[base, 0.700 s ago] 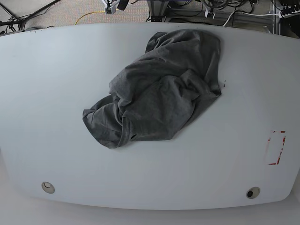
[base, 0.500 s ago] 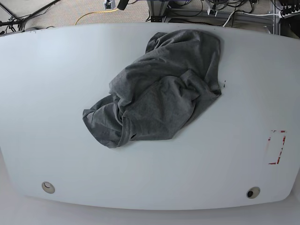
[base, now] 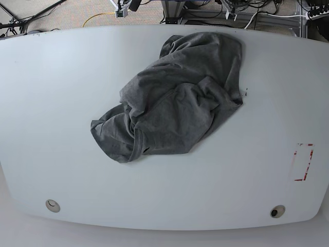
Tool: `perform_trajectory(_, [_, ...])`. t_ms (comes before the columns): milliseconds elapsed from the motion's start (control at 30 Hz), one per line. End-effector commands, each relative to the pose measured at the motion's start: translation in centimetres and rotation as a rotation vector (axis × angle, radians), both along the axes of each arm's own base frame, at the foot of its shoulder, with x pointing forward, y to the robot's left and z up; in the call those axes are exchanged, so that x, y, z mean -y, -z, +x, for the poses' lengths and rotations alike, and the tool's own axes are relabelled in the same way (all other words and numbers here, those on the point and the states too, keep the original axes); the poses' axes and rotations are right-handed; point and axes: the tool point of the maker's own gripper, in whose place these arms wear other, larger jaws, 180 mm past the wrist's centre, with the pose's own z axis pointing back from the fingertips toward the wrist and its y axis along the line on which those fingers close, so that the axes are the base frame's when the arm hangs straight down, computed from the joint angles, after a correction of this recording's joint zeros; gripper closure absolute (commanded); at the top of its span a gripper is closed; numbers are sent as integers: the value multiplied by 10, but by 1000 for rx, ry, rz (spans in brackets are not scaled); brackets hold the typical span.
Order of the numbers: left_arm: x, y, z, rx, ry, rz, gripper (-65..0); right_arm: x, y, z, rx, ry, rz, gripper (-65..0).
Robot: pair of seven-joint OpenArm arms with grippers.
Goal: Fold the T-shirt properly
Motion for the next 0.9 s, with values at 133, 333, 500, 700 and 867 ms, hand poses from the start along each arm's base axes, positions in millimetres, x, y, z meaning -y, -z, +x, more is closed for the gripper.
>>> perform_trajectory(133, [-6,-16,25,132,26,-1,-307,1,-9,0,38,5,4,0])
perform_trajectory(333, [5,-32,27,197,44,-26,-307,1,-19,-6,62,6,4,0])
perform_trajectory(500, [-5,-44,17,225,57,17,-307,1,-30,-19,71,4,3,0])
perform_trajectory(700, [-11,-70,7,278,78,33,-307,-1,-52,-36,95,-9,5,0])
perform_trajectory(867, [-34,-105,-3,333,46,76,-307,-4,-74,-51,112,-15,11,0])
